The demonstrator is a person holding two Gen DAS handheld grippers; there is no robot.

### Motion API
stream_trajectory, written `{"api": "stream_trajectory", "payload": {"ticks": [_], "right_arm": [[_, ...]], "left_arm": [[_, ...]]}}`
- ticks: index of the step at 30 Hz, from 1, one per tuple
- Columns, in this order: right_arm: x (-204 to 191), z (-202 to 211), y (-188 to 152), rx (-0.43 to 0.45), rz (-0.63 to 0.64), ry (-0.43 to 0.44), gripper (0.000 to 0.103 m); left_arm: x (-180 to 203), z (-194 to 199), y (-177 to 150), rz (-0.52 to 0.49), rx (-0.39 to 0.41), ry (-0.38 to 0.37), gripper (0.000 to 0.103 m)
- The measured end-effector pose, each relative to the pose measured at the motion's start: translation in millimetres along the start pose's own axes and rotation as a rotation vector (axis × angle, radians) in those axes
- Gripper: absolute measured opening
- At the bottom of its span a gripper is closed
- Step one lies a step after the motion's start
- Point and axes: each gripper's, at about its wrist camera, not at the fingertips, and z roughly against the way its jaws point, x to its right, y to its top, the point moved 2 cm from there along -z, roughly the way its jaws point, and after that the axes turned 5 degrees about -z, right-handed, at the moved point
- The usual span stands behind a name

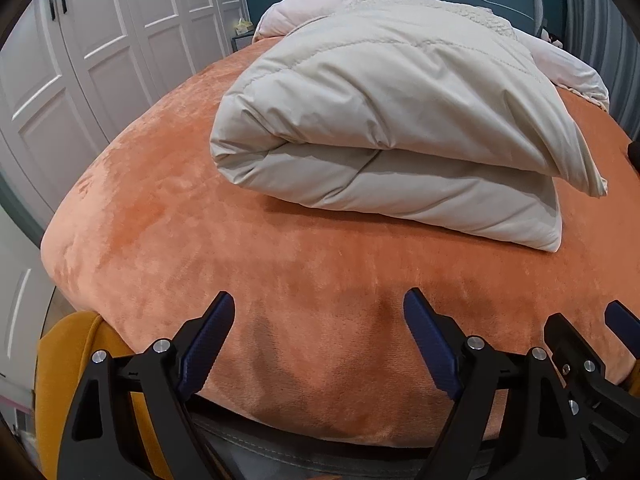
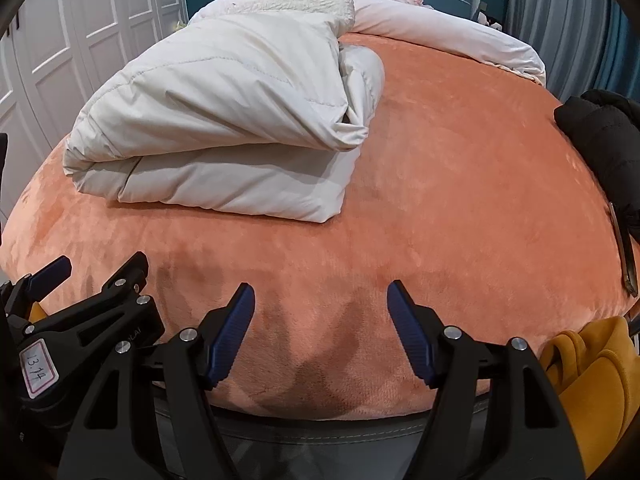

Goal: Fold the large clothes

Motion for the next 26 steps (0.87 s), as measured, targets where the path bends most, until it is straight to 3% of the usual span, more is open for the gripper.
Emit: {"api": "stream_trajectory", "payload": {"ticks": [26], "right_arm": [[0,14,3,0.028,-0.017,0.012,0.066]], "left_arm": [[-2,12,8,0.001,0.014,0.01,0.079]]}}
